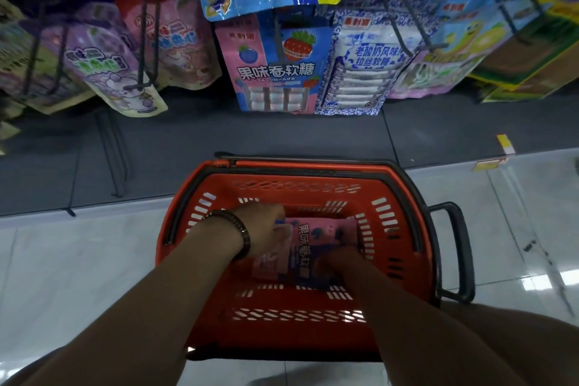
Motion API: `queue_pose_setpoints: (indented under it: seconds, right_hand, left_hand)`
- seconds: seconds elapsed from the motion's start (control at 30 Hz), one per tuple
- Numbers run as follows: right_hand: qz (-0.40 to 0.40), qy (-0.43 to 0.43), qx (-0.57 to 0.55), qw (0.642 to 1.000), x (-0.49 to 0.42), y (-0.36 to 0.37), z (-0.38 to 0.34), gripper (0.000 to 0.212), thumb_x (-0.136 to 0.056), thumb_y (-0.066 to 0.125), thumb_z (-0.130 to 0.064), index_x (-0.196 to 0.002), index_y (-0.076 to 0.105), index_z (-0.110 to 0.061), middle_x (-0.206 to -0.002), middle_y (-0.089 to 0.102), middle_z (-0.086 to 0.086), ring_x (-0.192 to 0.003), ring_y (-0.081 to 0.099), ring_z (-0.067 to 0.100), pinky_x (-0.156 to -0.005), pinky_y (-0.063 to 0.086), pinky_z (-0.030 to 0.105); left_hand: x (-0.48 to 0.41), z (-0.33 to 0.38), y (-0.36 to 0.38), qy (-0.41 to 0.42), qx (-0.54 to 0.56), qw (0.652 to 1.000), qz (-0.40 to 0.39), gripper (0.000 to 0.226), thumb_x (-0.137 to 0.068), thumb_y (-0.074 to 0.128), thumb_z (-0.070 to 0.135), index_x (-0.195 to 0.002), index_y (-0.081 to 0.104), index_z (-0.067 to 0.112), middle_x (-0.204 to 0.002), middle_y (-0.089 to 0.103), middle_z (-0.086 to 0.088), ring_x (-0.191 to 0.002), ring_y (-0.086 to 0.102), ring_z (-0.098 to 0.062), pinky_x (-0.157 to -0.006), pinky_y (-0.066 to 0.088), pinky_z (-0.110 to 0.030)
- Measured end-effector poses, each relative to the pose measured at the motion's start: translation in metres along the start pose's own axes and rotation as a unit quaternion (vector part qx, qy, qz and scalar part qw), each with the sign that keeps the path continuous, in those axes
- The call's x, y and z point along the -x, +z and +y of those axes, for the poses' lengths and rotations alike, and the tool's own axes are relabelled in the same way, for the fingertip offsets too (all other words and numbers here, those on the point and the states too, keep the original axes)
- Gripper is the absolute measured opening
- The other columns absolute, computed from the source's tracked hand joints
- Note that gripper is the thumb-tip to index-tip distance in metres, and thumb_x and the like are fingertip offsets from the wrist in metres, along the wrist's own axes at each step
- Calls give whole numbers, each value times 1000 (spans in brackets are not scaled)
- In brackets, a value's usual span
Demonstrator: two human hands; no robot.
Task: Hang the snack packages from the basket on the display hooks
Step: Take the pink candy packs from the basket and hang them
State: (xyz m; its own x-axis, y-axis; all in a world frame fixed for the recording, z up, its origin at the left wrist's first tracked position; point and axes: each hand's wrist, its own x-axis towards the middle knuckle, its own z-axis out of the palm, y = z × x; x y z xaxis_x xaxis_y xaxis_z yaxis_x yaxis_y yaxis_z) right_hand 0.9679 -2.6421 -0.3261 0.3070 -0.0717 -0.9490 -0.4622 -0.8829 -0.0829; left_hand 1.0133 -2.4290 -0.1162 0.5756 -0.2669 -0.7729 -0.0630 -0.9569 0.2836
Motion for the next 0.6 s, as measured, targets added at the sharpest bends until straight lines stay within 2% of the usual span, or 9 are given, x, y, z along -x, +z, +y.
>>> queue_pose_setpoints:
  seconds: [0.07,0.13,0.23,0.3,0.37,0.4,0.43,0.5,0.6]
  right_hand:
    - [10,-62,21,998,17,-11,-9,61,-89,82,-32,-144,62,-13,-145,62,9,-132,61,31,-104,54,36]
    - [53,-114,-33,991,30,-23,-14,51,-90,80,-25,-137,66,-13,-134,68,13,-126,65,33,-105,55,40]
    - [35,-218,-6,975,65,-58,-29,18,-96,71,-18,-111,72,-27,-114,76,10,-109,72,32,-97,59,46]
    - [-2,-262,80,962,100,-88,-47,10,-101,65,-24,-104,66,-34,-106,73,-4,-102,68,21,-93,55,39]
    - [-14,-292,170,941,133,-118,-61,10,-103,62,-28,-94,62,-31,-100,71,-7,-92,63,17,-85,51,36]
    - [-15,-311,216,926,150,-132,-66,14,-103,62,-27,-89,61,-29,-96,69,-6,-87,60,18,-79,48,35]
    - [-7,-328,239,914,170,-145,-71,14,-104,62,-27,-90,61,-25,-92,66,-4,-85,57,18,-74,46,35]
    - [1,-365,236,900,200,-163,-74,9,-105,63,-26,-103,66,-18,-102,71,5,-86,59,20,-78,51,38]
    - [41,-416,90,904,220,-171,-61,15,-105,65,-25,-106,71,-11,-106,77,11,-84,66,15,-79,55,37]
  left_hand:
    - [-2,-3,2,-12,15,1000,8,43,-105,49,49,-138,52,22,-131,64,-6,-105,61,-22,-83,48,-34]
    - [-3,-6,4,-18,11,1000,19,50,-103,53,51,-141,50,19,-136,62,-8,-117,62,-27,-97,52,-39]
    - [-3,-9,4,-12,40,997,61,64,-94,67,54,-142,46,18,-141,60,-10,-122,60,-29,-102,50,-39]
    - [1,-10,2,-9,83,993,83,93,-85,79,50,-156,28,18,-153,49,-13,-131,56,-30,-106,48,-35]
    - [9,-11,-5,-12,146,986,86,122,-77,88,44,-164,6,24,-160,40,-14,-138,51,-30,-112,45,-37]
    - [14,-13,-10,-5,171,981,89,122,-74,91,42,-164,9,27,-157,46,-11,-136,54,-28,-111,47,-37]
    - [17,-17,-15,9,199,975,94,111,-74,91,41,-161,23,27,-149,56,-5,-128,60,-23,-108,50,-37]
    - [23,-22,-23,57,274,955,100,64,-81,89,35,-138,60,27,-124,75,6,-110,72,-13,-103,56,-38]
    - [33,-19,-26,109,392,904,128,22,-95,76,22,-117,77,19,-107,81,6,-99,78,-12,-90,63,-36]
